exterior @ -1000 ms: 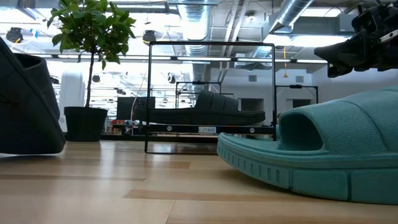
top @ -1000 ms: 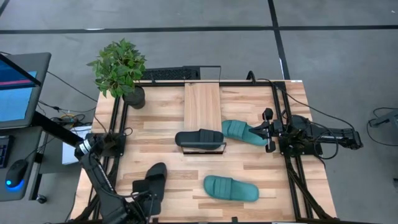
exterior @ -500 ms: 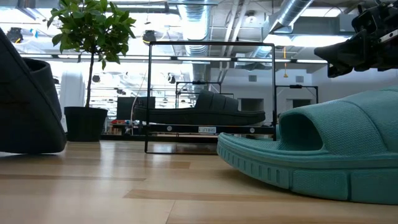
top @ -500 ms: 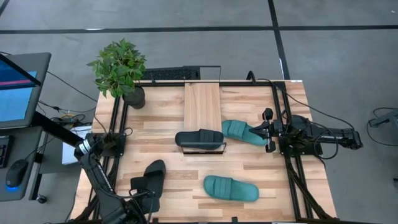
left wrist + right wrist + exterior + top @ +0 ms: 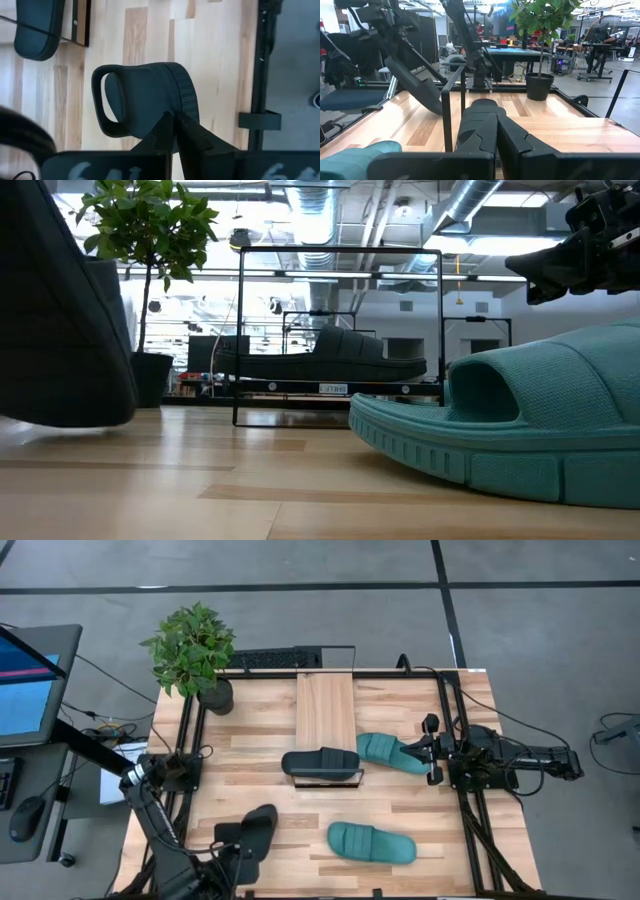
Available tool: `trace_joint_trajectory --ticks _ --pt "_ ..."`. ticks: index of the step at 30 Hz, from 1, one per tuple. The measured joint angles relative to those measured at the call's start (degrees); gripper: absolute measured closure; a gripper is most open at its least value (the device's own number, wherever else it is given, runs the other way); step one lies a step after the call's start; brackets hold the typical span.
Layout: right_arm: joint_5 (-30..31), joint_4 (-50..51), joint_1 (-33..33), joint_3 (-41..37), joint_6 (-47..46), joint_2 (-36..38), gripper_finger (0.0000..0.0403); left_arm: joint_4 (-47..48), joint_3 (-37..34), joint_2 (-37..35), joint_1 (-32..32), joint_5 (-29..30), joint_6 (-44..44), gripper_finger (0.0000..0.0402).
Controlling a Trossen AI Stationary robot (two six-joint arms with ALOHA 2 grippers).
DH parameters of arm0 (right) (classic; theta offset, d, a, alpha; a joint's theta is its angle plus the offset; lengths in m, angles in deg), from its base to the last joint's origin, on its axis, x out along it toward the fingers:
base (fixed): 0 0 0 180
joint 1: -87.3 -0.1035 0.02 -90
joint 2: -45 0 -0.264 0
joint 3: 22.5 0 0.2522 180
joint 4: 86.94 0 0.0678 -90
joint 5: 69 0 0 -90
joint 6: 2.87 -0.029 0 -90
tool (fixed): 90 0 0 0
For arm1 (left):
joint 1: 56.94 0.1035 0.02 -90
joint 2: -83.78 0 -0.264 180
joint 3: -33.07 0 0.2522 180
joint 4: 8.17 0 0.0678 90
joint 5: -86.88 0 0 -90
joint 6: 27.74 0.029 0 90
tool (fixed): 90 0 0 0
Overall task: Pick and place slides into the shelf
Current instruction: Put the black slide on the shelf
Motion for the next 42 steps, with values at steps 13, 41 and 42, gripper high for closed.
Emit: trace_joint_trajectory --ticks 13,41,42 --pt "0.00 0.00 0.00 0.00 -0.01 0.01 0.0403 0.00 12.34 0.00 -1.36 7.84 5.50 0.0401" --pt "0.00 0.00 0.00 0.00 -0.01 0.00 0.0403 -0.03 20.40 -11.66 3.68 29.42 34.91 0.0402" --pt "0.00 0.00 0.01 -0.01 -0.01 0.01 0.0403 -0.12 20.40 -12.06 4.52 29.42 36.69 0.0402"
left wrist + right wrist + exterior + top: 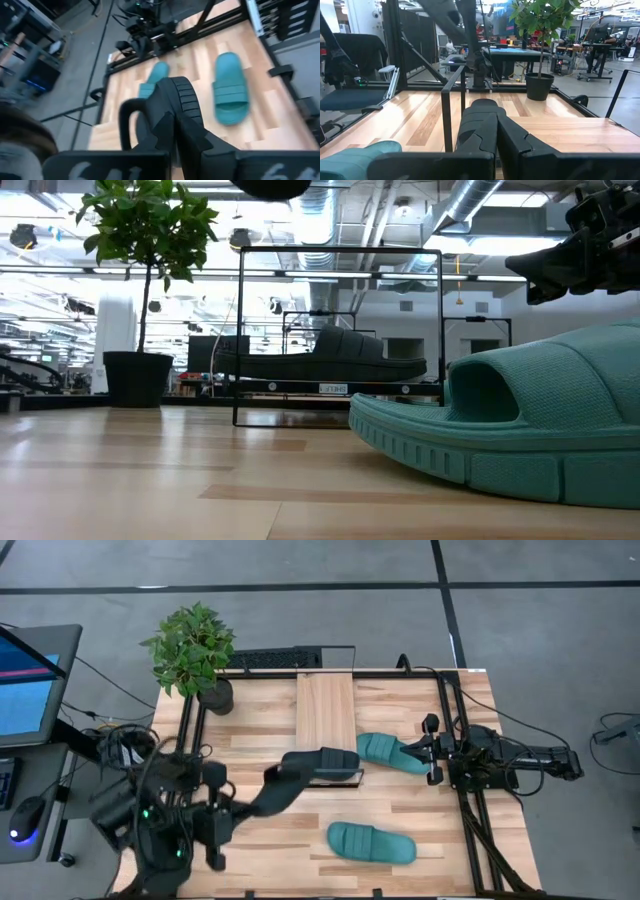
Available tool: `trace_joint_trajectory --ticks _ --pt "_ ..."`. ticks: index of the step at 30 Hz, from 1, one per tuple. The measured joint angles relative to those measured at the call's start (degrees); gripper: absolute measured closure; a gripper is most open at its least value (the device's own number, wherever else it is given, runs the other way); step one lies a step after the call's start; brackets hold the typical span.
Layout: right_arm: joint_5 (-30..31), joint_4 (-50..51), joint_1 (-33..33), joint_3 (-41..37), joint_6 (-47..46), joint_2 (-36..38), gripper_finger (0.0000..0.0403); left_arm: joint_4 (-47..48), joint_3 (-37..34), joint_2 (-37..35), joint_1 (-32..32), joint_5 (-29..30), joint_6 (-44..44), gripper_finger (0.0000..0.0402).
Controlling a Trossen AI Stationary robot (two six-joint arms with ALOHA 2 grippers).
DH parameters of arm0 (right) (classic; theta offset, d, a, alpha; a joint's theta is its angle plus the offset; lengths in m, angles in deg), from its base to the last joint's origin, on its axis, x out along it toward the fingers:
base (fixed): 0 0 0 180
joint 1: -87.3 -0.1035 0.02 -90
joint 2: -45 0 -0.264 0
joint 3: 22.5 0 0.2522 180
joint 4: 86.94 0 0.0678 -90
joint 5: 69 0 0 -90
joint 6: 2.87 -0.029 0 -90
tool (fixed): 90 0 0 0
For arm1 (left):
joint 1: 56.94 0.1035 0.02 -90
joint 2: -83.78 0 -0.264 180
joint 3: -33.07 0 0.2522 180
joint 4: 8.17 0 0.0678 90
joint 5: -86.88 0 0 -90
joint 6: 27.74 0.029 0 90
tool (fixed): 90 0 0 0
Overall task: Pick and place slides into the shelf
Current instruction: Put the black slide on the shelf
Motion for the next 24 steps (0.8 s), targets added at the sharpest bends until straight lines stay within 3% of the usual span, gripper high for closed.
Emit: trace_joint_trajectory --ticks 12,18,24 --pt "0.00 0.00 -0.01 0.02 0.00 0.01 0.0403 -6.17 -0.02 -4.55 12.08 -3.22 24.48 0.0401" --pt "0.00 0.00 0.01 0.02 0.00 0.01 0.0403 -4.64 -0.02 -5.40 18.88 -9.51 24.11 0.0401" --pt "0.00 0.00 0.00 0.02 0.00 0.01 0.0403 -1.23 -0.65 -4.81 18.12 -15.15 18.85 0.0401"
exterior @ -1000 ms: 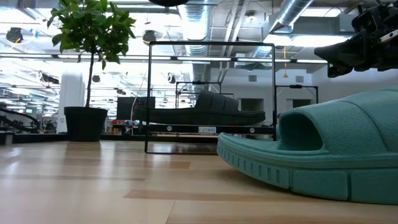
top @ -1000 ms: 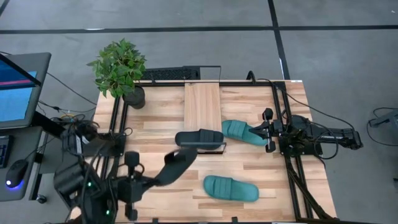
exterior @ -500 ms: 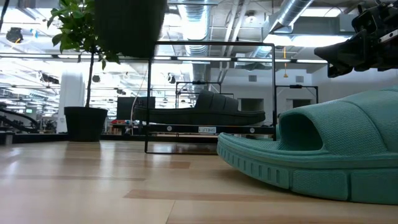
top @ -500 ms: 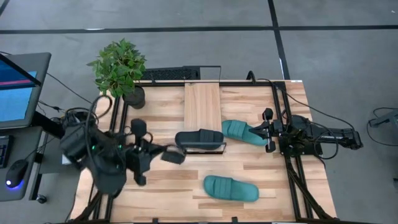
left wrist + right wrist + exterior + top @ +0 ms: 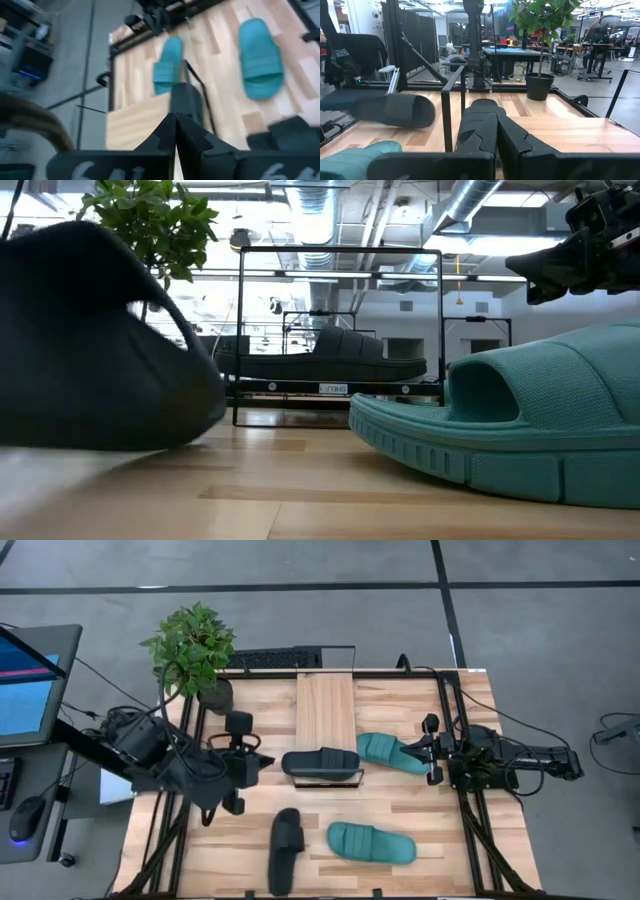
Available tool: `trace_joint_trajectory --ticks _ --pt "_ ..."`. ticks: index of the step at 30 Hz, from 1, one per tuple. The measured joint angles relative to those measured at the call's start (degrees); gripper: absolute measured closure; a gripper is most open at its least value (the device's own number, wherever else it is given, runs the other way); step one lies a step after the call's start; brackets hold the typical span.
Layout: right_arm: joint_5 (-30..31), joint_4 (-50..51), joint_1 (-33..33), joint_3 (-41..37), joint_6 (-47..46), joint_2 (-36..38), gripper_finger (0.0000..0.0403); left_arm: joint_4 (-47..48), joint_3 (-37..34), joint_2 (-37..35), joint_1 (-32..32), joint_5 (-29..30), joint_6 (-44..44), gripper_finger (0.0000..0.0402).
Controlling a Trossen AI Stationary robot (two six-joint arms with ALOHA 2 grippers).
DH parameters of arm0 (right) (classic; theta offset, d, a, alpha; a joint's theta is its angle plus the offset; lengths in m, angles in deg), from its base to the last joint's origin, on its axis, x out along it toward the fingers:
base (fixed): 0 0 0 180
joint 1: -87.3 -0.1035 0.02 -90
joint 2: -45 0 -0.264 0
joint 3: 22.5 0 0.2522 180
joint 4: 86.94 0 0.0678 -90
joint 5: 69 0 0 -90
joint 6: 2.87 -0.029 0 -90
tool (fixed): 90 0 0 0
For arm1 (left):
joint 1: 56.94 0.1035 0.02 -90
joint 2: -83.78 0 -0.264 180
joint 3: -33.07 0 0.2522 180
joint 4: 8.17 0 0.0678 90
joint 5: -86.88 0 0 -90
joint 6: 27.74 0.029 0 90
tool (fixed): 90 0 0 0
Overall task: Pick and place slides into the shelf
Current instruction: Put the black slide on the shelf
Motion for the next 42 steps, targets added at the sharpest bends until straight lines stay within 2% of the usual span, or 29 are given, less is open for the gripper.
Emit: trace_joint_trajectory --ticks 13,24,30,34,42 --pt "0.00 0.00 0.00 -0.01 0.00 0.00 0.0403 1.31 -2.12 0.05 -7.66 -5.21 -13.43 0.0401" --pt "0.00 0.00 -0.01 -0.01 0.00 0.00 0.0403 1.30 -2.12 8.23 -12.55 -24.23 -26.97 0.0401" --pt "0.00 0.00 -0.01 -0.02 0.00 0.00 0.0403 1.28 -2.12 14.09 -13.41 -25.08 -30.83 0.0401" --pt "0.00 0.00 0.02 -0.01 0.01 0.00 0.0403 1.28 -2.12 18.00 -13.42 -27.66 -34.30 0.0397" --pt "0.00 0.00 0.00 0.00 0.01 0.00 0.0403 -1.74 -2.12 23.93 -13.69 -30.11 -37.19 0.0351"
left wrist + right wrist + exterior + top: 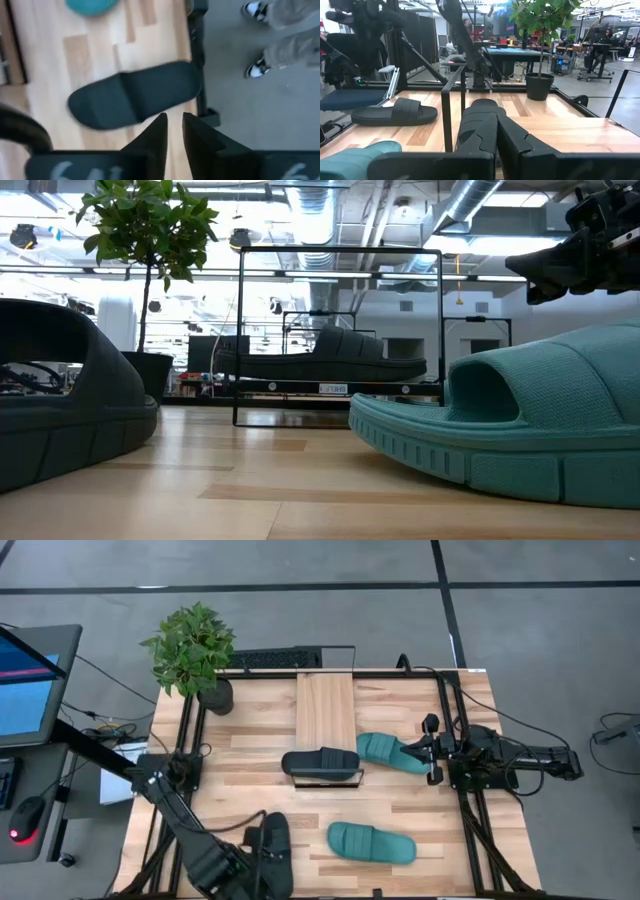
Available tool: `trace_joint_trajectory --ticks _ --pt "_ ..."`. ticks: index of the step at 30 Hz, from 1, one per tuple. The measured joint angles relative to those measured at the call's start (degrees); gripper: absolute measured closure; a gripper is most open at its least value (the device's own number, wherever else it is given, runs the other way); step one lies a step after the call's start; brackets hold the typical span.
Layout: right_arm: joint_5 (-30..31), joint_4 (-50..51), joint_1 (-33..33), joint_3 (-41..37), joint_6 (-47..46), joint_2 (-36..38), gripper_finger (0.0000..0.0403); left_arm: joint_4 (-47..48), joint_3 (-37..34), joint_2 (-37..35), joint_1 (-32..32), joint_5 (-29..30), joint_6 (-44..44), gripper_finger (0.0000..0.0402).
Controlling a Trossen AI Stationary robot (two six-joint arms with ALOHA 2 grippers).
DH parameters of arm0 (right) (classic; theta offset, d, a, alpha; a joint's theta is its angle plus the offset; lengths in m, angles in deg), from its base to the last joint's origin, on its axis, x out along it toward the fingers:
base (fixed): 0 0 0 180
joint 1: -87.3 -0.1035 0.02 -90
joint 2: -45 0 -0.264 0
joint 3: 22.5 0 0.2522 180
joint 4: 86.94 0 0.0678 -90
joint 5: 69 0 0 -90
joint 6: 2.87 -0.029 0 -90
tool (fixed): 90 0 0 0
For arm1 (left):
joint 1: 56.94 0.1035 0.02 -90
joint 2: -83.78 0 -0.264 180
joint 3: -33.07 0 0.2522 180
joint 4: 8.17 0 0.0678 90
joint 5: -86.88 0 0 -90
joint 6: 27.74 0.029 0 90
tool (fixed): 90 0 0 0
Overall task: Pick and place slides into the shelf
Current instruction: Put the black slide on the shelf
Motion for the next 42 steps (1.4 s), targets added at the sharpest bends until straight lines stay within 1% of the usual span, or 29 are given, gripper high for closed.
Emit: trace_joint_trajectory --ticks 5,10,16,19,28,31,34,36,42 --pt "0.00 0.00 -0.01 0.00 0.01 0.00 0.0403 -6.66 0.00 1.39 -0.08 0.19 -4.78 0.0317" --pt "0.00 0.00 -0.01 0.00 0.00 -0.01 0.0403 -8.77 0.00 4.19 -0.47 0.18 -7.81 0.0288" --pt "0.00 0.00 -0.01 0.00 0.01 -0.02 0.0403 -8.47 0.00 9.65 -1.22 -6.45 -9.26 0.0265" --pt "0.00 0.00 0.00 0.00 -0.01 -0.02 0.0403 -9.11 0.00 11.88 -1.59 -6.50 -9.90 0.0263" --pt "0.00 -0.01 0.01 0.00 -0.01 -0.02 0.0403 -17.89 0.00 16.44 -2.01 -7.33 -12.03 0.0262" --pt "0.00 0.00 0.01 0.00 -0.01 -0.02 0.0403 -18.32 0.00 16.54 -1.98 -6.97 -12.74 0.0262" --pt "0.00 0.00 -0.01 0.00 -0.01 -0.02 0.0403 -17.73 0.00 16.51 -2.01 -4.79 -14.11 0.0262" --pt "0.00 -0.01 0.01 -0.01 -0.01 -0.02 0.0403 -16.80 -0.02 16.51 -1.98 -4.47 -14.56 0.0262" --pt "0.00 0.00 0.00 0.00 -0.01 -0.02 0.0403 -17.69 -4.30 16.53 -2.08 -5.40 -16.83 0.0262"
